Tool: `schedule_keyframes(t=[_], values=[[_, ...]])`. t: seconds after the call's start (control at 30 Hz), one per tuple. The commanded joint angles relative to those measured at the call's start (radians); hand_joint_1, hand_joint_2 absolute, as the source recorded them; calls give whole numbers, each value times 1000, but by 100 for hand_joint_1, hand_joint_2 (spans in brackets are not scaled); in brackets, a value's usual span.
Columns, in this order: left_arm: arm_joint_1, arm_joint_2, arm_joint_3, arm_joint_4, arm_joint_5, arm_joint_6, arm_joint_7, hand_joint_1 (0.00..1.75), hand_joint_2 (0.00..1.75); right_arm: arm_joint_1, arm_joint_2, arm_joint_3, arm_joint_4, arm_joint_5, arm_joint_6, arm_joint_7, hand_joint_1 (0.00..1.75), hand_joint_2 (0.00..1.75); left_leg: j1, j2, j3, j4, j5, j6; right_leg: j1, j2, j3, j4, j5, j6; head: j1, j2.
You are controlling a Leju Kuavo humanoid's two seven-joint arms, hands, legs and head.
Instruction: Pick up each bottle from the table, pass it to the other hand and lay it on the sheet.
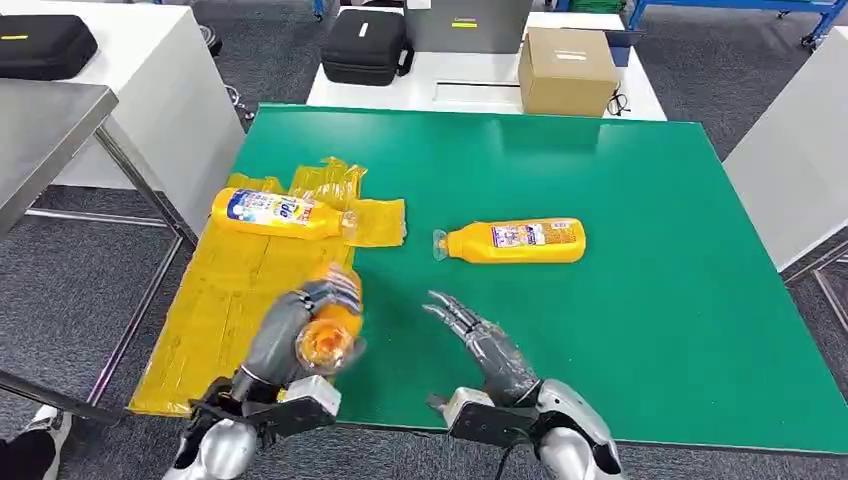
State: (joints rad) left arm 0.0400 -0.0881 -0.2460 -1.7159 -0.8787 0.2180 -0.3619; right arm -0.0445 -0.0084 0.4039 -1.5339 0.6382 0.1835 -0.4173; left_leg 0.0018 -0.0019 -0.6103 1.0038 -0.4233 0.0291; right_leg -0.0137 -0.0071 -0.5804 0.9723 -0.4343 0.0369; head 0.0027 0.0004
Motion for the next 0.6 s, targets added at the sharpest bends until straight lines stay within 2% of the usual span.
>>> schedule_keyframes(t=[0.03,0.17,0.27,0.33,0.6], values=[[-20,6,15,-65,-76,57,50,175,175,5,28,-61,-12,0,-9,-8,0,175,1,0,1,0,-1,-1,0,0,2,0,-1,-1,0,0],[-29,6,17,-53,-113,86,68,175,175,4,32,-61,-10,1,-11,-10,0,175,1,0,3,0,-2,-1,1,0,3,0,-1,-1,0,0],[-90,3,38,-21,-264,89,216,175,175,-14,42,-51,1,4,-9,-10,0,175,1,-1,3,0,-1,-2,1,0,4,0,-1,-2,0,0],[-141,9,74,65,-308,57,283,175,175,-34,44,-37,19,3,-8,-10,0,175,1,-1,1,0,0,-1,0,0,2,0,0,-1,0,0],[-404,62,177,546,-391,33,409,175,175,-55,24,-4,47,-17,-10,1,0,175,0,-2,4,-2,2,-2,1,-2,4,-1,0,-2,0,0]])
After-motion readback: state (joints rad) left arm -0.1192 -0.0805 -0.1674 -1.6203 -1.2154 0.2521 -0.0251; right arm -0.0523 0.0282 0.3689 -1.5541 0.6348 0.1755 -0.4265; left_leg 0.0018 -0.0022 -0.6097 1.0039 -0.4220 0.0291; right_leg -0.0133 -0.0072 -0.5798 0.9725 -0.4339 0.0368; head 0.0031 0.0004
